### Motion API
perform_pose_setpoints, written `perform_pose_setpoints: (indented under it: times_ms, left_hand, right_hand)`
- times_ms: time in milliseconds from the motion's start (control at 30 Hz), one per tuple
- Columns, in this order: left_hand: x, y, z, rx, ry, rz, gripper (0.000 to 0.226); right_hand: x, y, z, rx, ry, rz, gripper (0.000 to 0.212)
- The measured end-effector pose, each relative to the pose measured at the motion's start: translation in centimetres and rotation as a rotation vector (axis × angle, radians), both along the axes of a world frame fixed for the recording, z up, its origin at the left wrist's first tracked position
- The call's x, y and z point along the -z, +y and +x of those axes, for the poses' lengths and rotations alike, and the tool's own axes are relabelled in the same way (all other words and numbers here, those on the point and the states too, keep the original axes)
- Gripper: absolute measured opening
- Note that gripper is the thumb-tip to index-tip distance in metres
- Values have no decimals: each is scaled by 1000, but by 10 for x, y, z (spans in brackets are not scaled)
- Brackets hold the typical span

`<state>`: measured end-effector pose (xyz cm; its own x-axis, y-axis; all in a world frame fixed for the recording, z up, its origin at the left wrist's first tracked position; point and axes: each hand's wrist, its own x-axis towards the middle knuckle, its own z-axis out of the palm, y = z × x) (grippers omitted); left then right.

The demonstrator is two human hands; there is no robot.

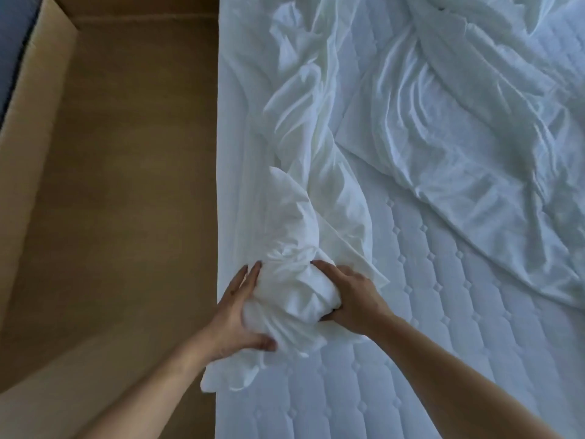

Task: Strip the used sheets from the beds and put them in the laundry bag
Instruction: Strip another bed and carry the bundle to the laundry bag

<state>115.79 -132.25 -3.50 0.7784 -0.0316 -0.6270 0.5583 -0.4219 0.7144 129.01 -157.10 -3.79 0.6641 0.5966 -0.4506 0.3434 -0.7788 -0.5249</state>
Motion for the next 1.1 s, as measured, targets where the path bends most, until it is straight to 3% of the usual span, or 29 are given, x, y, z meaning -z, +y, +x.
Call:
perform_pose_setpoints:
  times_ms: [100,167,233,333,433,533,633,700,800,867,933,1033,1100]
  left_hand:
    - [-3,-31,-31,-105,-5,-10,152]
    - [-14,-48,-23,-315,-62,-56,135]
    - [-39,-57,-5,-367,-72,-33,113]
    - [-89,-65,15,-240,40,-35,83]
    - [-125,-78,25,-95,235,-96,48]
    - [-133,-91,23,74,494,-76,51]
    - [-123,-103,19,67,612,-185,50]
    - [-112,-106,22,-116,567,-188,54]
    - [-84,-104,36,-773,375,-73,66]
    - [-74,-107,47,-1074,202,115,75]
    - [-75,-120,55,-1117,40,194,69]
    - [-74,-137,49,-865,-171,253,59]
    - [-63,-139,26,-661,-190,371,59]
  right_hand:
    - [0,-4,9,34,57,74,99]
    - [-7,-13,10,103,122,113,90]
    - [-24,-30,8,217,256,155,81]
    - [-55,-67,4,326,485,181,63]
    - [-79,-101,-8,386,791,201,60]
    - [-92,-129,-30,372,1046,108,66]
    - [-95,-142,-37,417,1180,45,86]
    - [-101,-141,-27,533,1129,134,77]
    - [-109,-135,-8,861,1165,410,61]
    - [-117,-129,-4,867,1045,600,64]
    - [-124,-122,-11,552,679,561,84]
    - [-101,-114,-20,-207,44,137,128]
    - [-76,-109,-24,-426,-125,-67,143]
